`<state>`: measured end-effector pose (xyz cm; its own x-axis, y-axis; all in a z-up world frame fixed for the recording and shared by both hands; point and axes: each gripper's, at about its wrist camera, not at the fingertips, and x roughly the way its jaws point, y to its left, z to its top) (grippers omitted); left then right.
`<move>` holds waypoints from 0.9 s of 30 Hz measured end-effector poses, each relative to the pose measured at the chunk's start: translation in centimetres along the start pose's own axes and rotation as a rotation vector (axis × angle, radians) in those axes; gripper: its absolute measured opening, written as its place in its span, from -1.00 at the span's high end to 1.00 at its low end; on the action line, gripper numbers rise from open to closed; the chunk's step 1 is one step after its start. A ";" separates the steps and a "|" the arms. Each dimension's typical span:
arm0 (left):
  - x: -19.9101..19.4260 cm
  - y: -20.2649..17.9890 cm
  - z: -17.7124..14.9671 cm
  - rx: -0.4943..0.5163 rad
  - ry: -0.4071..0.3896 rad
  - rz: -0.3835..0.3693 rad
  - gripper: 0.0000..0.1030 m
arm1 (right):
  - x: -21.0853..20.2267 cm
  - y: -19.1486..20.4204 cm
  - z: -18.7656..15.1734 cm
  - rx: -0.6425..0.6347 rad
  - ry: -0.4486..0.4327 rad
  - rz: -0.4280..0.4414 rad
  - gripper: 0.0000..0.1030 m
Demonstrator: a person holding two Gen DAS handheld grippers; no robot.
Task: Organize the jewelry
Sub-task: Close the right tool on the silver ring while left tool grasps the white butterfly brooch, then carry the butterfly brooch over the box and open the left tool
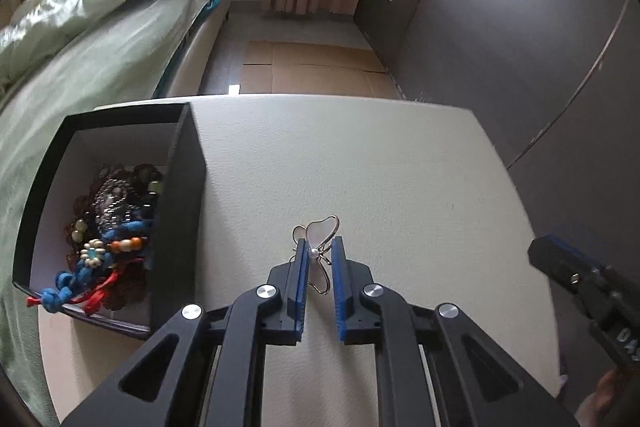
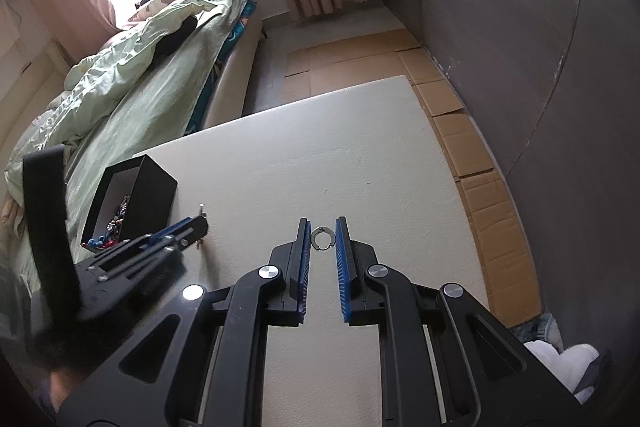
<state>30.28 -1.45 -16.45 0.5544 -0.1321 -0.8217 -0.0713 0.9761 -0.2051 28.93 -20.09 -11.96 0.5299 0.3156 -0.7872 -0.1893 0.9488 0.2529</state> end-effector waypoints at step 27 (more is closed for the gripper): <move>-10.4 4.9 1.5 0.021 -0.216 -0.073 0.81 | -0.8 4.2 0.4 -0.054 -0.056 0.116 0.74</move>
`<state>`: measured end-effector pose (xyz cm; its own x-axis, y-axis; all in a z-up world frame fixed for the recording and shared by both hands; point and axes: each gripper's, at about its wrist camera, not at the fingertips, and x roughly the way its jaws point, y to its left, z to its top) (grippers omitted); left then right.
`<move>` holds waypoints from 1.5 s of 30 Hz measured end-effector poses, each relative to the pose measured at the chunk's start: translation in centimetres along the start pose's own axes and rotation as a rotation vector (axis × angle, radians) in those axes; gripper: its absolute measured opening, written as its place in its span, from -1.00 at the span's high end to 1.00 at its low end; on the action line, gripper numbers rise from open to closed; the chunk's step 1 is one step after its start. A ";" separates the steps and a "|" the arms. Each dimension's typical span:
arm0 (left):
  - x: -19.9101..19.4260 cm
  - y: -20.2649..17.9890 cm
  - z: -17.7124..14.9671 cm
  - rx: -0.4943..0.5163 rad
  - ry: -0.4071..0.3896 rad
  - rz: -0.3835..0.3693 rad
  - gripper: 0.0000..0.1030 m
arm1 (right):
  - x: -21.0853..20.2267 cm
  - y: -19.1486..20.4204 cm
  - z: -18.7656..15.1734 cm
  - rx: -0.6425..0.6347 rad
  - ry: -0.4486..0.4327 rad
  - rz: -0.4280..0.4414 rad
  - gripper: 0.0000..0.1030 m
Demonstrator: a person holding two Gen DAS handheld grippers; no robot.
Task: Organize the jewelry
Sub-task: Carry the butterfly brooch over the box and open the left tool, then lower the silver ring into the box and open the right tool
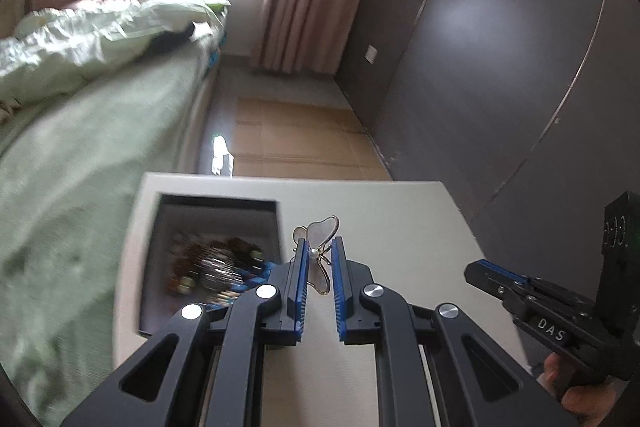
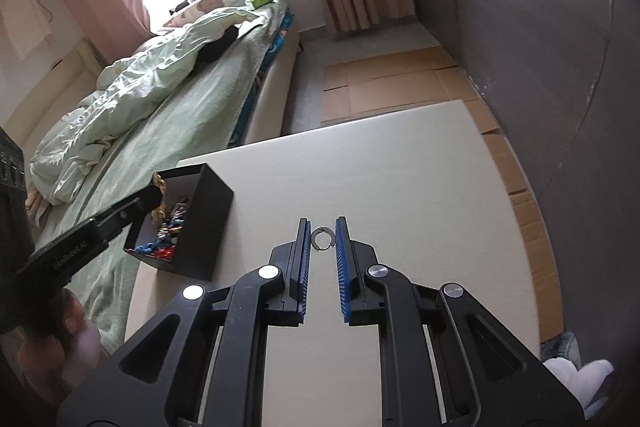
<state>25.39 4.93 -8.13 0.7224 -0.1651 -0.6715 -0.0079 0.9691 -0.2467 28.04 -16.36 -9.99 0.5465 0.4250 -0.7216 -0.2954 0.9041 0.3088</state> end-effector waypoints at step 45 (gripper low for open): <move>-5.6 9.3 0.3 -0.165 -0.049 0.119 -0.17 | 3.1 9.3 1.3 0.056 0.053 0.310 -0.15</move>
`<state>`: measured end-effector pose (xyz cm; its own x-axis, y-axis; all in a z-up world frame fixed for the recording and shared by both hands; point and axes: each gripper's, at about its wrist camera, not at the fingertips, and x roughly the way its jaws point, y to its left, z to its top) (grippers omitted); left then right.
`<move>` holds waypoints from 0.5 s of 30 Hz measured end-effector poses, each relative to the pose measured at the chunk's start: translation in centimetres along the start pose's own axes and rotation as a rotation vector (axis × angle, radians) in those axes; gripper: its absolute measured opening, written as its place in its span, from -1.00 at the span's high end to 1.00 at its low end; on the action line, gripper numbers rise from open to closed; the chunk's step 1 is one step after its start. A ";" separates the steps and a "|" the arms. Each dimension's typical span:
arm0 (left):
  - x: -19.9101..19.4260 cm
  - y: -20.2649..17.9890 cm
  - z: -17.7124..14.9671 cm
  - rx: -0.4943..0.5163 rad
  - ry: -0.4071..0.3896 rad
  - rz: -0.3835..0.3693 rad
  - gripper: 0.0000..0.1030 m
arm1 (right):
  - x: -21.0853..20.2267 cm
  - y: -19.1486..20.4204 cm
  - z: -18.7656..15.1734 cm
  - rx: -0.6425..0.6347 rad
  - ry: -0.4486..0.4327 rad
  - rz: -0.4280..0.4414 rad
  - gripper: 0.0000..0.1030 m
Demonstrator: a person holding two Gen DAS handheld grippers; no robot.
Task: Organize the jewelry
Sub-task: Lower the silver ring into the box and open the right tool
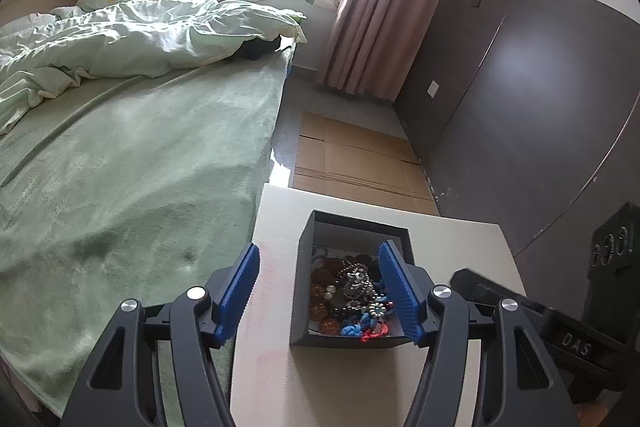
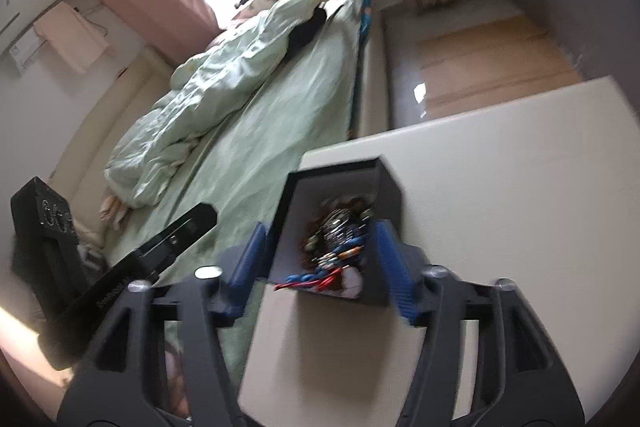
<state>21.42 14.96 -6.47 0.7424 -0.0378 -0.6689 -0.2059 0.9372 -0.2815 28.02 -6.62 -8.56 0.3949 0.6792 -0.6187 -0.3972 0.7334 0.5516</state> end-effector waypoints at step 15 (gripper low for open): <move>-4.2 -3.7 0.0 0.054 -0.032 -0.033 -0.83 | -7.7 -1.2 -0.8 -0.020 -0.050 -0.182 -0.60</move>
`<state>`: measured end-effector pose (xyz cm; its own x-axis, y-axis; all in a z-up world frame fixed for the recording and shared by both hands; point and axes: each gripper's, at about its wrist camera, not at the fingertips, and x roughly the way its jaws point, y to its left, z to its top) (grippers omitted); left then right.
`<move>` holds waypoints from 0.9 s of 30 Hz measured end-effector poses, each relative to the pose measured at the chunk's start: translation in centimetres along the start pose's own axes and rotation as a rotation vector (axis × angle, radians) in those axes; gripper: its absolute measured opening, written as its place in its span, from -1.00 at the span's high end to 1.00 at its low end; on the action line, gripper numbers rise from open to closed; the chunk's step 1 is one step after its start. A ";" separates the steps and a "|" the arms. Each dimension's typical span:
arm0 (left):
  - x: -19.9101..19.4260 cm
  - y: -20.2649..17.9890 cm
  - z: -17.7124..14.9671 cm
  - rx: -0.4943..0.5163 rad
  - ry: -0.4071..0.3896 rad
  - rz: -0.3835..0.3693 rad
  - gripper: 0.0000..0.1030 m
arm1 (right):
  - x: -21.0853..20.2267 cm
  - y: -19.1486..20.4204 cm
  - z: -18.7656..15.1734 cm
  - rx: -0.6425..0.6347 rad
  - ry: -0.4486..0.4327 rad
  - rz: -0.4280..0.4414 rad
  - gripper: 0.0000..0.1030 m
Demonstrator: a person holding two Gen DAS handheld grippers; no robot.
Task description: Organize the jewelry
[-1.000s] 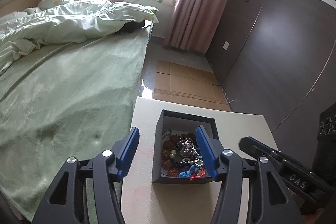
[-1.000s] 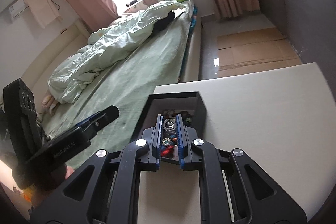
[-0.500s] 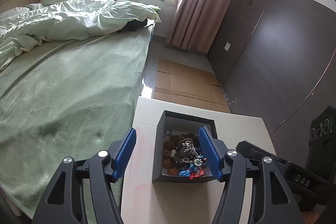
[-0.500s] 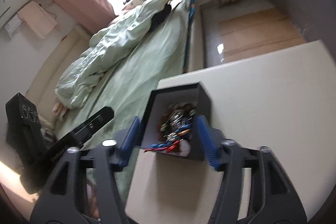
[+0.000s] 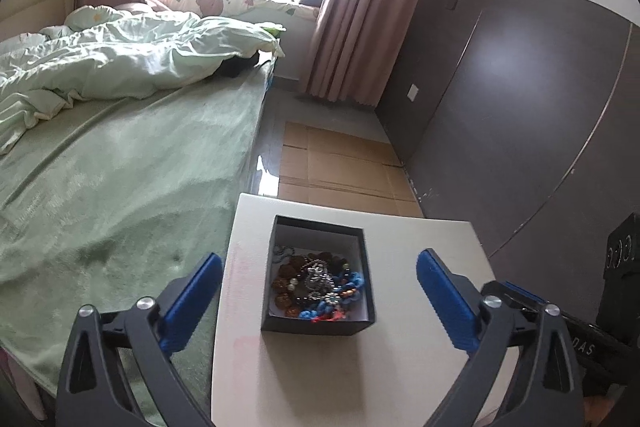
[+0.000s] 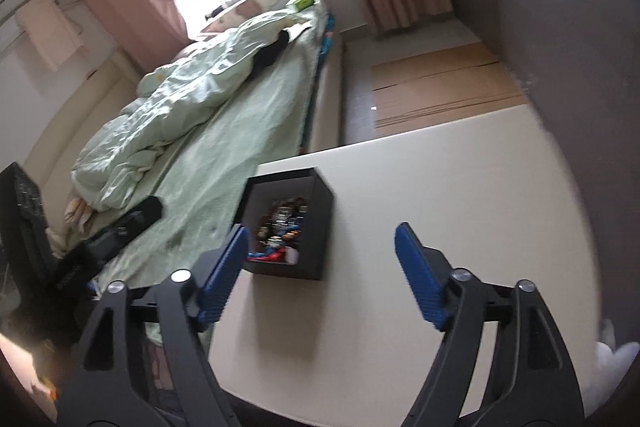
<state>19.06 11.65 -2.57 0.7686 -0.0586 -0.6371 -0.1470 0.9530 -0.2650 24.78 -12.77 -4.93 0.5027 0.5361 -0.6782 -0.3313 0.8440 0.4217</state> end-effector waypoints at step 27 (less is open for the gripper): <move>-9.5 -4.0 -7.2 0.172 -0.034 -0.003 -0.83 | -12.5 -3.2 -5.7 0.028 -0.114 -0.119 -0.90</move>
<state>7.84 6.22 -0.66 0.7897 -0.0541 -0.6111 -0.0386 0.9898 -0.1374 15.00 -22.23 -1.23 0.6250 0.4293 -0.6520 -0.2430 0.9007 0.3601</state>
